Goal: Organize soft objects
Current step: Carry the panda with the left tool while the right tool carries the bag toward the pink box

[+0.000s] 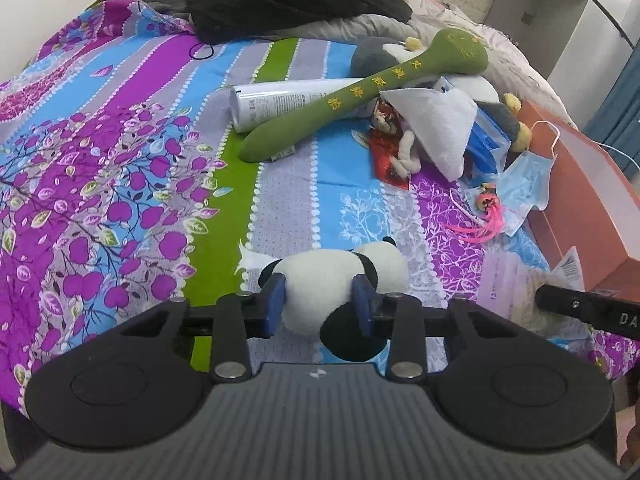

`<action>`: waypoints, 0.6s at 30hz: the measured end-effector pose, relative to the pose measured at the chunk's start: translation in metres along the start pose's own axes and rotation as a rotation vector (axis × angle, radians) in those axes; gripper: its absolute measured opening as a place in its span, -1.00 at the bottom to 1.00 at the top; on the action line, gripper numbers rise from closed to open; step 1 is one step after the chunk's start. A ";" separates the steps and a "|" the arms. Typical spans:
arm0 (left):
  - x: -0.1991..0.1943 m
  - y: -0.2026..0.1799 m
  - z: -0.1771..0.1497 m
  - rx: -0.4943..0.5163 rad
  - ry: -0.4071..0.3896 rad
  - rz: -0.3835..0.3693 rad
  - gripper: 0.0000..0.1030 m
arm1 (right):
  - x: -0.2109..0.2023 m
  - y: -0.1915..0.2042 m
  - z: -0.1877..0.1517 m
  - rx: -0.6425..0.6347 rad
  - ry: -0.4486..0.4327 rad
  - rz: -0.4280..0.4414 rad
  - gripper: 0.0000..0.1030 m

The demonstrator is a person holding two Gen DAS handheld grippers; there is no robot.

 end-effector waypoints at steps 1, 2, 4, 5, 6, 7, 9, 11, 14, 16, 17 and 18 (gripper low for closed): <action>-0.002 0.000 -0.001 -0.001 -0.006 -0.003 -0.20 | -0.003 0.001 -0.001 -0.002 -0.007 -0.002 -0.68; -0.005 -0.001 -0.001 0.001 -0.013 -0.005 -0.20 | -0.007 0.002 -0.001 -0.006 -0.014 -0.004 -0.68; -0.011 -0.002 -0.002 0.003 -0.024 -0.009 -0.21 | -0.014 0.004 -0.002 -0.010 -0.030 -0.010 -0.68; -0.015 -0.003 -0.002 0.005 -0.031 -0.011 -0.21 | -0.017 0.005 -0.002 -0.010 -0.036 -0.012 -0.68; -0.018 -0.004 -0.002 0.008 -0.037 -0.015 -0.21 | -0.021 0.006 -0.002 -0.011 -0.043 -0.013 -0.68; -0.021 -0.006 -0.002 0.011 -0.044 -0.019 -0.21 | -0.025 0.007 -0.002 -0.013 -0.055 -0.014 -0.68; -0.028 -0.012 -0.003 0.024 -0.055 -0.025 -0.21 | -0.034 0.008 -0.001 -0.012 -0.076 -0.016 -0.68; -0.036 -0.019 -0.003 0.041 -0.067 -0.036 -0.21 | -0.043 0.008 -0.001 -0.007 -0.099 -0.018 -0.68; -0.048 -0.031 -0.003 0.064 -0.086 -0.055 -0.21 | -0.059 0.008 -0.002 -0.003 -0.135 -0.020 -0.68; -0.057 -0.041 -0.002 0.080 -0.103 -0.069 -0.21 | -0.071 0.006 -0.001 -0.002 -0.162 -0.025 -0.68; -0.063 -0.046 -0.001 0.089 -0.114 -0.081 -0.21 | -0.077 0.004 -0.001 0.000 -0.175 -0.029 -0.68; -0.067 -0.051 0.001 0.098 -0.124 -0.092 -0.21 | -0.083 0.003 -0.001 0.002 -0.191 -0.033 -0.68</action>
Point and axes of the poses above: each gripper's, at about its wrist camera, not at the fingertips, and x roughly the way its jaws point, y to its left, z to its top, the point moved 9 cm from there along x, roughly the way its jaws point, and after that the axes turned 13 degrees about y, right-handed, at the moved point
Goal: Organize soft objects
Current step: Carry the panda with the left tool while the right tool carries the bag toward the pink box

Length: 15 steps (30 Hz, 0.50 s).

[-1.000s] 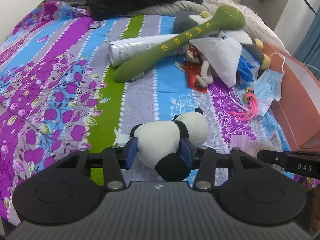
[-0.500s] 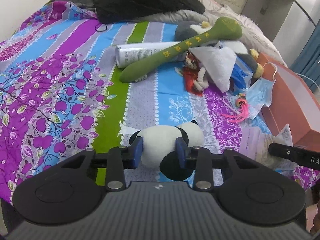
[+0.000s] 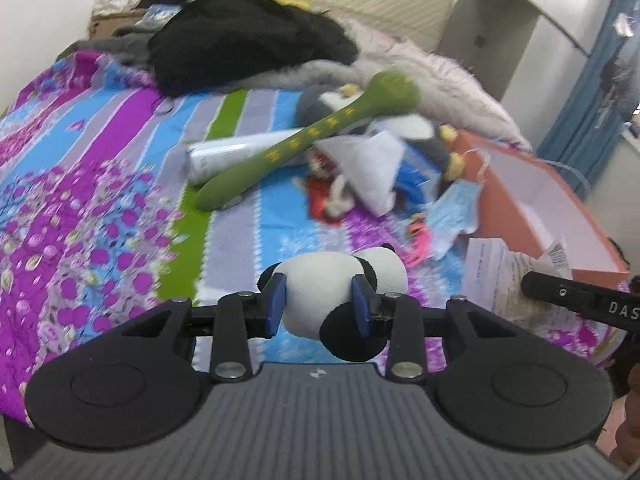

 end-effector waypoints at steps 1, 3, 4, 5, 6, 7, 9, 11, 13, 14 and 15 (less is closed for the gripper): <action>-0.004 -0.006 0.002 0.009 -0.012 -0.011 -0.21 | -0.008 -0.002 0.002 0.002 -0.018 -0.008 -0.68; -0.012 -0.018 0.008 0.026 -0.035 -0.033 -0.21 | -0.019 -0.007 0.004 0.003 -0.043 -0.022 -0.68; -0.015 -0.024 0.012 0.029 -0.044 -0.047 -0.21 | -0.026 -0.010 0.005 0.005 -0.057 -0.027 -0.68; -0.018 -0.031 0.015 0.033 -0.055 -0.065 -0.21 | -0.032 -0.013 0.007 0.008 -0.070 -0.033 -0.68; -0.021 -0.038 0.018 0.038 -0.063 -0.079 -0.21 | -0.038 -0.016 0.008 0.012 -0.084 -0.041 -0.68; -0.023 -0.045 0.021 0.044 -0.072 -0.094 -0.21 | -0.044 -0.020 0.009 0.015 -0.097 -0.049 -0.68; -0.027 -0.060 0.026 0.062 -0.084 -0.120 -0.21 | -0.055 -0.027 0.013 0.024 -0.126 -0.061 -0.68; -0.029 -0.078 0.032 0.094 -0.095 -0.135 -0.21 | -0.064 -0.037 0.016 0.035 -0.152 -0.081 -0.68; -0.030 -0.096 0.038 0.127 -0.111 -0.152 -0.21 | -0.070 -0.048 0.020 0.048 -0.171 -0.103 -0.68; -0.029 -0.106 0.041 0.139 -0.113 -0.163 -0.21 | -0.073 -0.052 0.022 0.054 -0.180 -0.110 -0.68; -0.027 -0.115 0.045 0.145 -0.106 -0.177 -0.21 | -0.075 -0.058 0.025 0.059 -0.188 -0.119 -0.68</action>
Point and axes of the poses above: each gripper's, at about its wrist camera, not at the fingertips, and x roughly the way its jaws point, y to its left, z to its top, the point moved 9 cm from there along x, roughly the way its jaws point, and after that the axes turned 13 degrees about y, right-handed, at the moved point
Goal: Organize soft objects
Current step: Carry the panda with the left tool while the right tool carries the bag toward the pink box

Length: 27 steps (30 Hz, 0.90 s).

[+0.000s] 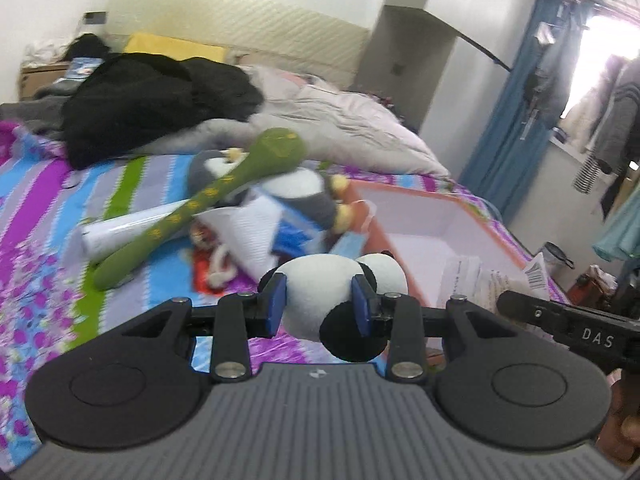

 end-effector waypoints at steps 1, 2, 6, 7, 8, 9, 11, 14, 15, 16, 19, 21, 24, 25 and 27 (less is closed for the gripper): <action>0.004 -0.009 0.005 0.006 0.005 -0.026 -0.21 | -0.001 -0.006 0.004 0.004 -0.006 -0.012 -0.68; 0.008 -0.018 0.010 0.012 0.007 -0.046 -0.22 | -0.002 -0.011 0.009 0.007 -0.014 -0.024 -0.68; 0.028 -0.050 0.035 0.047 0.019 -0.080 -0.25 | 0.000 -0.035 0.027 0.019 -0.031 -0.069 -0.68; 0.034 -0.057 0.041 0.058 0.024 -0.088 -0.27 | 0.002 -0.041 0.033 0.024 -0.034 -0.078 -0.68; 0.040 -0.065 0.048 0.072 0.029 -0.093 -0.30 | 0.004 -0.048 0.037 0.029 -0.034 -0.089 -0.68; 0.047 -0.072 0.054 0.085 0.036 -0.094 -0.32 | 0.008 -0.054 0.042 0.032 -0.031 -0.096 -0.68; 0.063 -0.084 0.065 0.105 0.053 -0.096 -0.44 | 0.019 -0.067 0.051 0.045 -0.020 -0.105 -0.68; 0.099 -0.099 0.078 0.126 0.099 -0.098 -0.88 | 0.042 -0.090 0.061 0.079 0.018 -0.116 -0.68; 0.112 -0.102 0.081 0.126 0.118 -0.092 -0.88 | 0.052 -0.098 0.063 0.089 0.036 -0.117 -0.68; 0.124 -0.106 0.083 0.123 0.139 -0.094 -0.88 | 0.059 -0.106 0.064 0.106 0.049 -0.126 -0.68; 0.155 -0.111 0.084 0.113 0.190 -0.096 -0.88 | 0.079 -0.123 0.063 0.127 0.093 -0.145 -0.68; 0.170 -0.111 0.082 0.117 0.215 -0.088 -0.88 | 0.091 -0.131 0.059 0.132 0.125 -0.161 -0.68; 0.181 -0.110 0.077 0.126 0.234 -0.084 -0.88 | 0.101 -0.135 0.056 0.128 0.144 -0.155 -0.68; 0.183 -0.109 0.076 0.129 0.237 -0.081 -0.88 | 0.102 -0.135 0.054 0.126 0.146 -0.153 -0.68; 0.183 -0.107 0.074 0.125 0.244 -0.083 -0.88 | 0.101 -0.133 0.054 0.127 0.144 -0.143 -0.68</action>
Point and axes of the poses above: each gripper's, at about its wrist camera, not at the fingertips, and x roughly the way its jaws point, y to its left, z to its top, the point moved 9 cm from there along x, roughly the way its jaws point, and after that the axes turned 13 degrees about y, right-handed, at the moved point
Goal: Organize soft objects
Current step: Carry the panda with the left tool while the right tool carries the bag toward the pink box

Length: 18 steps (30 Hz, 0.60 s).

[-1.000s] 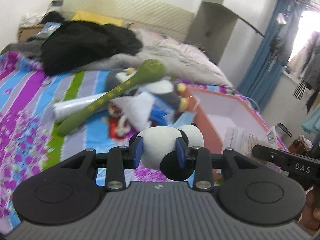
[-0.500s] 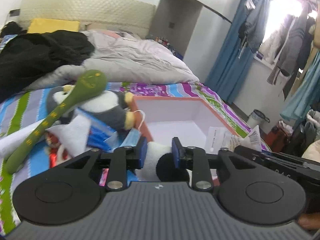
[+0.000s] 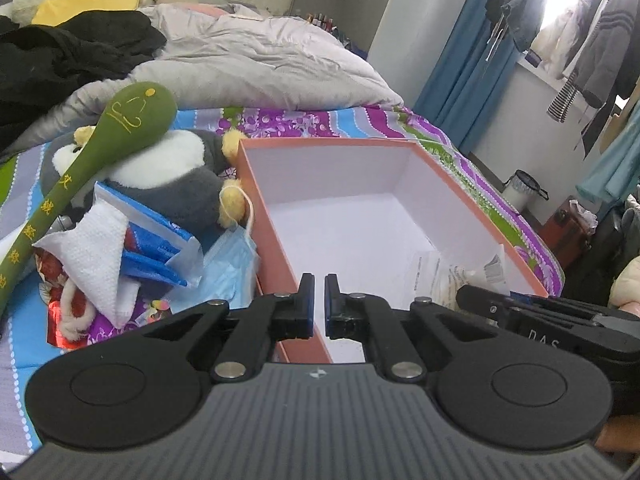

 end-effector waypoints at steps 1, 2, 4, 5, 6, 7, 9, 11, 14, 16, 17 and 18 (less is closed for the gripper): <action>-0.001 0.002 -0.001 -0.002 0.002 -0.003 -0.88 | -0.001 0.002 0.000 -0.003 -0.003 0.004 -0.68; -0.001 0.003 -0.002 -0.003 0.003 -0.005 -0.88 | -0.002 0.003 -0.001 -0.006 -0.006 0.005 -0.68; -0.004 0.004 -0.005 0.003 0.009 -0.010 -0.88 | -0.006 0.006 -0.003 -0.009 -0.015 0.010 -0.68; -0.006 0.003 -0.008 0.007 0.008 -0.011 -0.88 | -0.008 0.007 -0.004 -0.009 -0.018 0.015 -0.68; -0.009 0.003 -0.010 0.011 0.005 -0.010 -0.88 | -0.011 0.009 -0.006 -0.009 -0.021 0.018 -0.68; -0.011 0.004 -0.013 0.014 0.002 -0.011 -0.87 | -0.013 0.010 -0.008 -0.012 -0.026 0.019 -0.68; -0.015 0.004 -0.018 0.019 0.007 -0.020 -0.87 | -0.019 0.014 -0.013 -0.017 -0.036 0.028 -0.68; -0.019 0.007 -0.024 0.021 0.011 -0.020 -0.86 | -0.025 0.018 -0.019 -0.016 -0.044 0.036 -0.68; -0.024 0.012 -0.036 0.032 0.011 -0.007 -0.86 | -0.034 0.023 -0.030 -0.015 -0.059 0.044 -0.68; -0.026 0.017 -0.044 0.029 0.016 -0.002 -0.86 | -0.038 0.024 -0.038 -0.016 -0.066 0.046 -0.68; -0.027 0.019 -0.047 0.027 0.015 -0.003 -0.86 | -0.041 0.026 -0.041 -0.016 -0.069 0.046 -0.68; -0.028 0.021 -0.051 0.025 0.016 -0.001 -0.86 | -0.043 0.026 -0.045 -0.014 -0.073 0.047 -0.68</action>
Point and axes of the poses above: each gripper's, at about its wrist camera, not at the fingertips, and x roughly the way its jaws point, y to its left, z to its top, the point moved 9 cm from there along x, roughly the way its jaws point, and after that the axes turned 13 degrees about y, right-handed, at the moved point
